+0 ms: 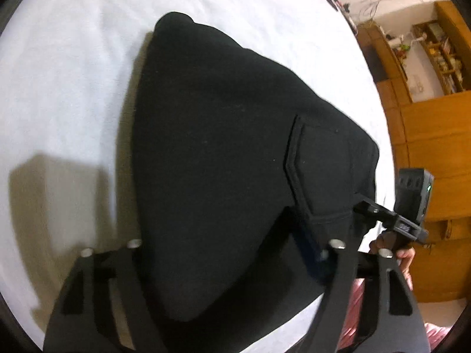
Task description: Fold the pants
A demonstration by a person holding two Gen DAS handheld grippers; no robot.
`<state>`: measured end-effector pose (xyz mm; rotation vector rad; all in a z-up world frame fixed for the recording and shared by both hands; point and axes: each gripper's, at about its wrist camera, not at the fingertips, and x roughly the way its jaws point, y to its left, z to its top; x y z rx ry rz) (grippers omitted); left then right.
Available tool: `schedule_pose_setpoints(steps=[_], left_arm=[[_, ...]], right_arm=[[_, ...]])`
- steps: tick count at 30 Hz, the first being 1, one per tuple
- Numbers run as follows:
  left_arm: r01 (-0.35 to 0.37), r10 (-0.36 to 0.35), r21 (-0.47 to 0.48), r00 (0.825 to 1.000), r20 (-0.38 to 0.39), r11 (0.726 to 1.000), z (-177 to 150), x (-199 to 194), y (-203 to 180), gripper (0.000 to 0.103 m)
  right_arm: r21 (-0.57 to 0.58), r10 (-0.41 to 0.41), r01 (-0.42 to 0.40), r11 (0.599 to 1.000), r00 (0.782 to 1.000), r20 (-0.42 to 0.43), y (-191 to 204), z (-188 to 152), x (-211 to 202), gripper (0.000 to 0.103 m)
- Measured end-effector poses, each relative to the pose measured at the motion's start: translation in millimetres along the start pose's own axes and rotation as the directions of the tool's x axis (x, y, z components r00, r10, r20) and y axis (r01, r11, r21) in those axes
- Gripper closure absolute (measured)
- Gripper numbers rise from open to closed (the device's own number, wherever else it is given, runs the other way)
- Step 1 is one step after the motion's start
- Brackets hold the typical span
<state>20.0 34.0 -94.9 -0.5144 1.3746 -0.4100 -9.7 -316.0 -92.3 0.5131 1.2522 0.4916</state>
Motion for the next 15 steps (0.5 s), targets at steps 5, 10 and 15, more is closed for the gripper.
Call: schedule_pose_setpoints(steps=[5, 10, 15], left_arm=[[-0.002, 0.003, -0.013, 0.999, 0.035, 1.0, 0, -8, 0, 0.071], [-0.01, 0.008, 0.022, 0.996, 0.084, 1.0, 1, -17, -24, 0.076], [0.076, -0.084, 0.064, 0.987, 0.134, 0.995, 24, -16, -62, 0.077]], right_arm=[[-0.029, 0.081, -0.08, 0.996, 0.997, 0.02, 3, -1, -16, 0.065], [-0.06, 0.141, -0.138, 0.989, 0.989, 0.043, 11, 11, -42, 0.071], [-0.105, 0.088, -0.076, 0.992, 0.989, 0.116, 5, 42, -83, 0.071]])
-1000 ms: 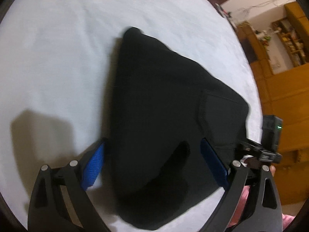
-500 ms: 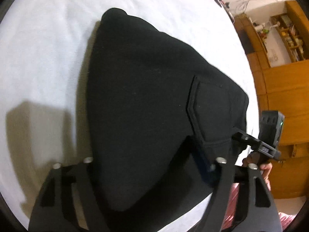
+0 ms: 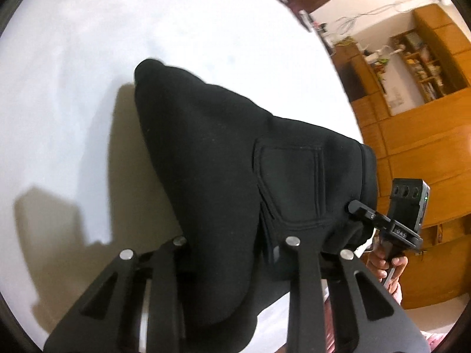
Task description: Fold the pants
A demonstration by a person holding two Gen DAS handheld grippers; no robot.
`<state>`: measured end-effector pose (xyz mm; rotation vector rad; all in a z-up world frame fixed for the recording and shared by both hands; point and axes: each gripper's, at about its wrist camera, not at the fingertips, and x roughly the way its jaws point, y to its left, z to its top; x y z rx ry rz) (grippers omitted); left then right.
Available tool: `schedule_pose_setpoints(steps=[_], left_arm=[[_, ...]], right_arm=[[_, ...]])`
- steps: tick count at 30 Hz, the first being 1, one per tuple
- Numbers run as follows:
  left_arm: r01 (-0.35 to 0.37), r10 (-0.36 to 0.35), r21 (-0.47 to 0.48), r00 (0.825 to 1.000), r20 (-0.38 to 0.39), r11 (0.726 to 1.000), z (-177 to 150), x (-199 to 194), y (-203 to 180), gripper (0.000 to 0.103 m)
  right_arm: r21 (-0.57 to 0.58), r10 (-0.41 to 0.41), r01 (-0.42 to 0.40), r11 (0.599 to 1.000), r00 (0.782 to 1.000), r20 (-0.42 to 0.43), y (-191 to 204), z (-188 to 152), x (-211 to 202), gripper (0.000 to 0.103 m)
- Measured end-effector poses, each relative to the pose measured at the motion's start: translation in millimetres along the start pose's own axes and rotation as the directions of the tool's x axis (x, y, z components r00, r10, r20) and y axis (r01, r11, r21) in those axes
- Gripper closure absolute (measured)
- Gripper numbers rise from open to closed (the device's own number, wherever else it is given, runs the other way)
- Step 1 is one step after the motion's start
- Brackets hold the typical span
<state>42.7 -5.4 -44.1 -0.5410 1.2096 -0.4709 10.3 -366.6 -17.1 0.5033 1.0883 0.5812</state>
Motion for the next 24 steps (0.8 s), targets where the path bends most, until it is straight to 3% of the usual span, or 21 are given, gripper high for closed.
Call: schedule_pose_setpoints(steps=[4, 8, 13, 17, 24], left_arm=[[0.025, -0.028, 0.04, 0.998, 0.058, 0.999, 35, 19, -33, 0.077], [0.016, -0.021, 0.055, 0.997, 0.079, 0.998, 66, 46, -45, 0.076], [-0.099, 0.099, 0.073, 0.995, 0.007, 0.992, 77, 99, -30, 0.072], [-0.062, 0.062, 0.041, 0.998, -0.007, 0.997, 74, 113, -10, 0.057], [-0.042, 0.041, 0.058, 0.999, 0.014, 0.997, 67, 115, -4, 0.055]], right_arm=[[-0.003, -0.042, 0.043, 0.999, 0.997, 0.064, -15, 43, -21, 0.071], [0.052, -0.06, 0.057, 0.997, 0.996, 0.064, -48, 72, -14, 0.071], [0.11, -0.14, 0.14, 0.984, 0.99, -0.01, -100, 72, 33, 0.065], [0.184, -0.036, 0.032, 0.982, 0.999, 0.017, -132, 60, 33, 0.056], [0.154, 0.018, -0.022, 0.988, 1.0, 0.025, -145, 50, 32, 0.053]])
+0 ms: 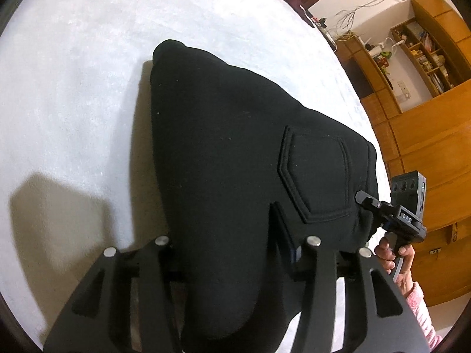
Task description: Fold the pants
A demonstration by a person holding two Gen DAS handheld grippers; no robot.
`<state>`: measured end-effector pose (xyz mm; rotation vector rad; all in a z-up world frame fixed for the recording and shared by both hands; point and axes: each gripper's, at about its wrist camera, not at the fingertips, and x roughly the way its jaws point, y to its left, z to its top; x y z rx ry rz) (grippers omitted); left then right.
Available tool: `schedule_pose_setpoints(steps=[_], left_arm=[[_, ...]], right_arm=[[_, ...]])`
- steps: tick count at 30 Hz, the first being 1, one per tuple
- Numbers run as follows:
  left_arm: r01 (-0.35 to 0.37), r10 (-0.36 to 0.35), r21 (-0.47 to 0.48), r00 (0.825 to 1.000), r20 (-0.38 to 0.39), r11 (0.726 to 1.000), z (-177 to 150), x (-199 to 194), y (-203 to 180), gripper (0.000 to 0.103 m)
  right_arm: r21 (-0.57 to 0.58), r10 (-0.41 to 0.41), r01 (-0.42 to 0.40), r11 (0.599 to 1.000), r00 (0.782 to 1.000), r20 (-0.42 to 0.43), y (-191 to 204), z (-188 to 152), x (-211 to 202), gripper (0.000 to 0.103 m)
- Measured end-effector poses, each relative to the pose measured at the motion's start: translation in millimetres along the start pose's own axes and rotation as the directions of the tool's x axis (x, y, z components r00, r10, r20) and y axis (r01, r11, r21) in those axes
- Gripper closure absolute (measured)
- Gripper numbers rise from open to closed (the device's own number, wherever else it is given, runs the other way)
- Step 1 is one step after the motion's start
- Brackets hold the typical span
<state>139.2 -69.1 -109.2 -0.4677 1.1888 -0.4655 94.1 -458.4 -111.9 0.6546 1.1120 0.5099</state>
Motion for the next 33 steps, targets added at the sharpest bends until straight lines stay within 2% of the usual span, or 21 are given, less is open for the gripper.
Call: schedule_pose_setpoints(steps=[3, 5, 6, 8, 9, 12, 14, 16, 18, 20, 24, 25, 27, 29, 30, 33], left_arm=[[0.01, -0.01, 0.008, 1.0, 0.009, 1.0, 10, 10, -12, 0.054], [0.004, -0.004, 0.015, 1.0, 0.019, 1.0, 8, 7, -12, 0.047], [-0.018, 0.018, 0.022, 1.0, 0.026, 1.0, 5, 0, -11, 0.043], [-0.077, 0.076, 0.031, 0.997, 0.024, 0.997, 0, -6, -19, 0.019], [-0.104, 0.104, 0.037, 0.994, 0.024, 0.994, -2, -11, -21, 0.012], [-0.245, 0.243, 0.06, 0.969, 0.036, 0.968, -19, -25, -31, 0.009], [-0.281, 0.28, 0.042, 0.959, 0.035, 0.959, -29, -32, -31, 0.009], [-0.293, 0.294, -0.016, 0.954, 0.065, 0.956, -40, -40, -31, 0.009], [-0.316, 0.32, -0.065, 0.944, 0.079, 0.947, -47, -44, -35, 0.008], [-0.346, 0.35, -0.062, 0.932, 0.096, 0.936, -52, -46, -42, 0.008], [-0.43, 0.426, 0.012, 0.898, 0.113, 0.903, -63, -43, -57, 0.008], [-0.436, 0.431, 0.025, 0.896, 0.11, 0.899, -65, -42, -58, 0.008], [-0.426, 0.421, 0.049, 0.902, 0.095, 0.903, -73, -44, -48, 0.008], [-0.442, 0.435, 0.053, 0.894, 0.105, 0.895, -74, -44, -47, 0.008], [-0.441, 0.434, 0.055, 0.894, 0.108, 0.896, -76, -45, -46, 0.008], [-0.43, 0.424, 0.048, 0.9, 0.101, 0.901, -80, -42, -45, 0.008]], right_arm=[[-0.014, 0.018, -0.018, 1.0, 1.0, -0.002, 1, -4, -2, 0.051], [-0.024, -0.001, 0.001, 1.0, 1.0, 0.003, 6, -7, -7, 0.048], [-0.026, -0.015, 0.015, 1.0, 1.0, 0.01, 15, -2, -5, 0.044], [-0.023, -0.062, 0.063, 0.998, 0.997, 0.035, 18, -8, -19, 0.033], [-0.024, -0.096, 0.098, 0.995, 0.994, 0.059, 21, -13, -30, 0.029], [-0.02, -0.193, 0.196, 0.98, 0.975, 0.106, 32, -28, -52, 0.028], [-0.029, -0.286, 0.292, 0.956, 0.949, 0.131, 45, -39, -57, 0.028], [-0.044, -0.391, 0.402, 0.914, 0.907, 0.158, 61, -49, -55, 0.026], [-0.045, -0.475, 0.49, 0.871, 0.861, 0.182, 77, -61, -48, 0.018], [-0.034, -0.541, 0.555, 0.831, 0.821, 0.185, 90, -69, -39, 0.015], [-0.059, -0.599, 0.614, 0.787, 0.784, 0.161, 113, -79, -25, 0.015], [-0.081, -0.615, 0.633, 0.77, 0.769, 0.171, 121, -82, -21, 0.015], [-0.115, -0.652, 0.673, 0.731, 0.738, 0.175, 132, -84, -12, 0.015], [-0.126, -0.681, 0.704, 0.699, 0.709, 0.182, 134, -87, -9, 0.015], [-0.13, -0.69, 0.712, 0.69, 0.702, 0.179, 135, -87, -7, 0.015], [-0.134, -0.689, 0.708, 0.693, 0.706, 0.167, 137, -87, 0, 0.015]])
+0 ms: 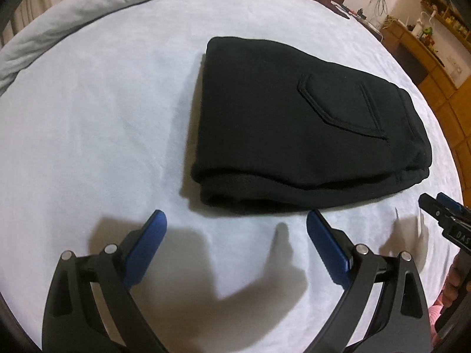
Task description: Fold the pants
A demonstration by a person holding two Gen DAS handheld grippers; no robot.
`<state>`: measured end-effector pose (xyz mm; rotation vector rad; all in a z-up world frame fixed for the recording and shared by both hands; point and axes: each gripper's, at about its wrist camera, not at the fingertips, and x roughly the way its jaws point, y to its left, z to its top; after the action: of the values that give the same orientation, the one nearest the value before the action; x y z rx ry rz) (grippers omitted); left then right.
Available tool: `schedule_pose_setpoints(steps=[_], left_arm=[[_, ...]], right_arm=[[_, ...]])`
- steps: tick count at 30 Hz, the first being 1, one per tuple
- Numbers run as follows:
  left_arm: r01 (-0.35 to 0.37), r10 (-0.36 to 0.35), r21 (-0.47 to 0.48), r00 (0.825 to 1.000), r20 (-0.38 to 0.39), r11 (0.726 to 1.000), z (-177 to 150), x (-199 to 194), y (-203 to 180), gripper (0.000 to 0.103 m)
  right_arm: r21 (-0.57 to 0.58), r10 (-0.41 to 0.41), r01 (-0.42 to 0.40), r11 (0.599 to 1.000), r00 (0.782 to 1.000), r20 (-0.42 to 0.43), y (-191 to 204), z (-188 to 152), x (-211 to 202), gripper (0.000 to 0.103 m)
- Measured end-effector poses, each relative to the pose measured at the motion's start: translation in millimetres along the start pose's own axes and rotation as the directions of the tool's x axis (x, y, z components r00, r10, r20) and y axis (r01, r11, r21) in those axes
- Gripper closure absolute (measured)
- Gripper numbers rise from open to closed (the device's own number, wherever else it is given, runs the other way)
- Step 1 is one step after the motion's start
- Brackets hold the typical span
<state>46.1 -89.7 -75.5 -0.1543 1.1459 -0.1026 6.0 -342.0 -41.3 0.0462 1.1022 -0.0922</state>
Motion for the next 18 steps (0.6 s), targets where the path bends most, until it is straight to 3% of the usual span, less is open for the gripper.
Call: schedule_pose_setpoints(steps=[8, 18], left_arm=[[-0.047, 0.047, -0.009, 0.999, 0.015, 0.999, 0, -3, -1, 0.008], [-0.092, 0.091, 0.023, 0.994, 0.054, 0.995, -4, -28, -13, 0.008]], right_arm=[[-0.018, 0.002, -0.002, 1.0, 1.0, -0.02, 4, -9, 12, 0.015], [-0.003, 0.018, -0.018, 1.0, 1.0, 0.003, 8, -9, -7, 0.013]])
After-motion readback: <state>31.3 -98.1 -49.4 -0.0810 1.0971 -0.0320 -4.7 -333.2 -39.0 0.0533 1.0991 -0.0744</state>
